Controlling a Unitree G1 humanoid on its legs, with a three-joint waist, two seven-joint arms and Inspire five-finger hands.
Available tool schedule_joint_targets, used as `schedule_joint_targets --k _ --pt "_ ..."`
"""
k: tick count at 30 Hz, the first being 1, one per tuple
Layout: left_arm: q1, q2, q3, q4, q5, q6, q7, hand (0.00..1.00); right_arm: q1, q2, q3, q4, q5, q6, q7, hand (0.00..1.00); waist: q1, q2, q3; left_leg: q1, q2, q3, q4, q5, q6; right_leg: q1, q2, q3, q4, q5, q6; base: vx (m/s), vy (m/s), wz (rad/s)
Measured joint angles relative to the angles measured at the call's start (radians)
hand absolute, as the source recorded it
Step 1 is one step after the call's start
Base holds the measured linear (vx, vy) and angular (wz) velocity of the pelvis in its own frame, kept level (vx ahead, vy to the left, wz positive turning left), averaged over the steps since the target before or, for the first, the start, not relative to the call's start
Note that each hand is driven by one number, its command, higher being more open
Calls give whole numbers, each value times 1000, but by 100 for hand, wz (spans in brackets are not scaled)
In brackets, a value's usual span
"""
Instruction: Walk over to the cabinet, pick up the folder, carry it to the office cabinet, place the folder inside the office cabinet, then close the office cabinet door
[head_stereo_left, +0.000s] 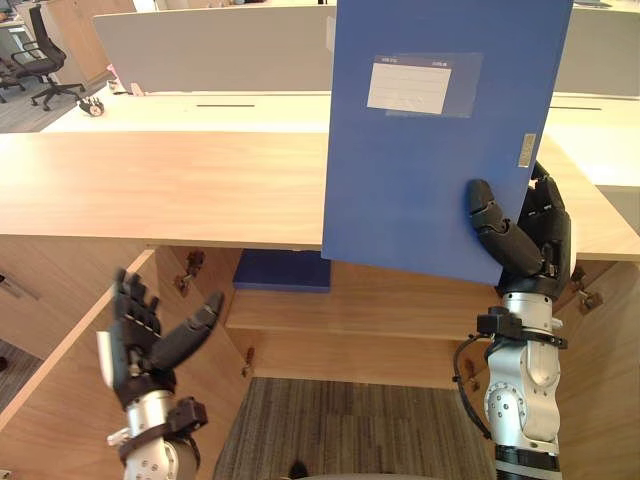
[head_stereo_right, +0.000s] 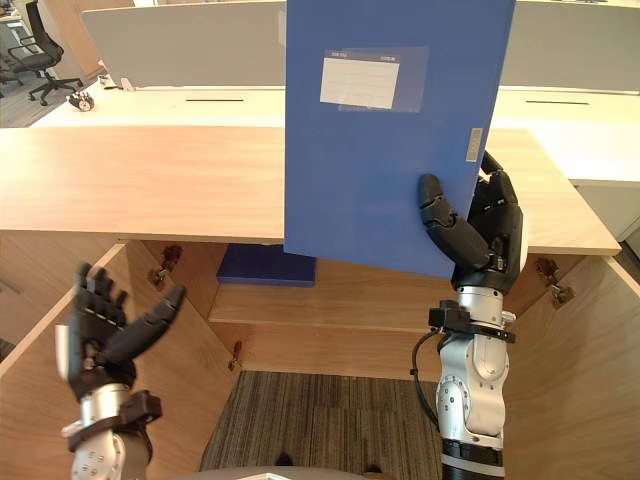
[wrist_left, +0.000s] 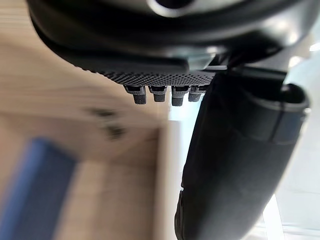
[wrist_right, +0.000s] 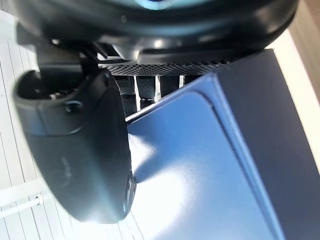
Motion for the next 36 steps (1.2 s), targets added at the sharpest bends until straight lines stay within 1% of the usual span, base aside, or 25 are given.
schedule_joint_targets --k 1,3,7,8,9,10,11,12,13,14,15,16,17,19,20,22,24,25,27,28,29,30,32,33,36 --pt "0 2 -3 11 0 1 -3 100 0 -1 5 -1 0 0 0 0 0 0 0 0 0 0 0 0 0 0 0 0 0 0 0 8 -12 -3" --pt "-15 40 -43 213 31 29 -44 100 4 -19 67 -24 -7 0 4 0 -5 -4 -1 -11 1 8 5 1 1 -11 1 8 -8 6 1 18 -10 -9" --pt "-60 69 -44 457 141 48 -41 100 15 -37 171 -73 -51 -4 24 0 -10 -13 4 -43 6 27 6 1 1 -50 5 28 -6 13 0 7 -13 -15" --pt "-91 83 -41 535 165 50 -40 100 13 -48 213 -81 -70 -17 26 0 -11 -17 28 -64 9 30 23 -3 -1 -74 4 34 8 13 0 -92 7 -11" --pt "-144 99 -34 613 185 50 -32 100 -15 -63 258 -81 -91 -35 25 0 -14 -23 76 -125 18 37 101 -37 -8 -126 5 44 55 11 -3 -123 9 -15" --pt "-174 108 -33 646 197 50 -24 100 -36 -72 283 -81 -105 -40 23 0 -16 -22 98 -173 26 44 158 -59 -11 -162 9 50 85 8 -8 -191 -2 -29" --pt "-233 129 -33 716 207 51 -10 100 -94 -97 343 -73 -138 -46 20 0 -22 -19 147 -278 48 57 285 -100 -9 -246 20 64 145 2 -15 -189 -8 -38" --pt "-284 141 -33 771 218 52 4 100 -145 -127 404 -53 -175 -47 21 0 -27 -12 199 -354 71 66 381 -133 -7 -305 29 75 189 -7 -19 -197 -1 -40" --pt "-306 146 -33 793 219 52 9 100 -165 -143 432 -38 -195 -48 21 0 -27 -8 224 -383 80 69 416 -145 -7 -331 37 79 213 -12 -20 -222 22 -29" --pt "-345 152 -35 832 223 51 15 100 -191 -173 483 2 -241 -48 20 0 -28 -3 262 -442 93 71 479 -169 -8 -392 45 85 270 -28 -20 -221 34 -14" --pt "-378 156 -34 857 228 51 24 100 -207 -204 525 54 -293 -48 16 0 -27 6 285 -509 103 67 538 -192 -9 -462 48 86 340 -50 -20 -216 35 -6" --pt "-394 160 -36 861 235 51 28 100 -212 -219 540 78 -314 -48 18 0 -24 11 298 -535 105 65 561 -199 -9 -492 48 86 370 -61 -20 -188 36 4" --pt "-420 165 -38 862 239 50 40 100 -225 -248 577 116 -381 -48 20 0 -21 20 331 -583 107 62 605 -211 -6 -547 45 88 428 -82 -19 -141 25 6" --pt "-450 169 -38 866 238 49 51 100 -253 -273 602 182 -479 -44 12 0 -20 37 375 -647 111 57 668 -225 -3 -617 42 91 504 -106 -19 -151 29 4" --pt "-474 168 -39 874 233 43 61 100 -262 -278 602 225 -512 -27 4 0 -9 48 386 -701 116 56 710 -236 -2 -675 42 95 554 -119 -19 -135 25 0" --pt "-508 160 -39 875 228 28 72 100 -273 -264 591 298 -514 3 -27 0 3 58 392 -777 125 50 774 -251 0 -753 42 96 625 -141 -18 -111 16 1" --pt "-545 157 -37 871 226 29 78 100 -288 -219 552 345 -495 43 -43 0 5 59 393 -853 137 46 842 -271 5 -831 40 95 703 -171 -20 -114 3 4" --pt "-566 159 -36 866 225 30 83 100 -292 -187 512 351 -448 48 -51 0 6 60 397 -889 139 39 873 -277 5 -867 38 93 742 -184 -20 -103 -27 9" --pt "-576 162 -34 843 221 31 82 100 -307 -133 457 351 -345 48 -67 0 6 61 404 -934 142 29 914 -286 7 -912 36 87 792 -203 -22 -83 -38 12" --pt "-583 159 -34 813 206 31 83 100 -339 -87 409 351 -238 47 -91 0 9 60 410 -968 144 23 940 -291 6 -946 35 83 825 -217 -21 -80 -63 10" --pt "-594 154 -34 801 197 32 82 100 -375 -57 366 351 -178 47 -109 0 17 61 411 -993 147 23 955 -292 6 -974 34 82 846 -225 -22 -76 -70 9" --pt "-609 142 -33 778 191 35 83 100 -435 -32 308 352 -94 46 -151 0 29 61 414 -1019 148 23 972 -293 5 -1005 33 84 871 -229 -23 -67 -77 4" --pt "-620 123 -34 744 170 35 83 100 -530 -15 229 356 8 33 -208 0 47 61 421 -1049 152 21 998 -297 2 -1037 33 85 903 -235 -31 -49 -69 3" --pt "-621 104 -35 729 155 33 84 100 -579 -14 181 359 50 15 -242 0 57 62 421 -1064 156 19 1012 -300 -1 -1051 33 83 919 -239 -32 -28 -62 3" --pt "-622 88 -38 707 155 31 84 100 -653 -14 105 363 127 -36 -303 0 62 63 422 -1078 159 8 1028 -304 -7 -1059 33 76 933 -249 -37 5 -58 5"
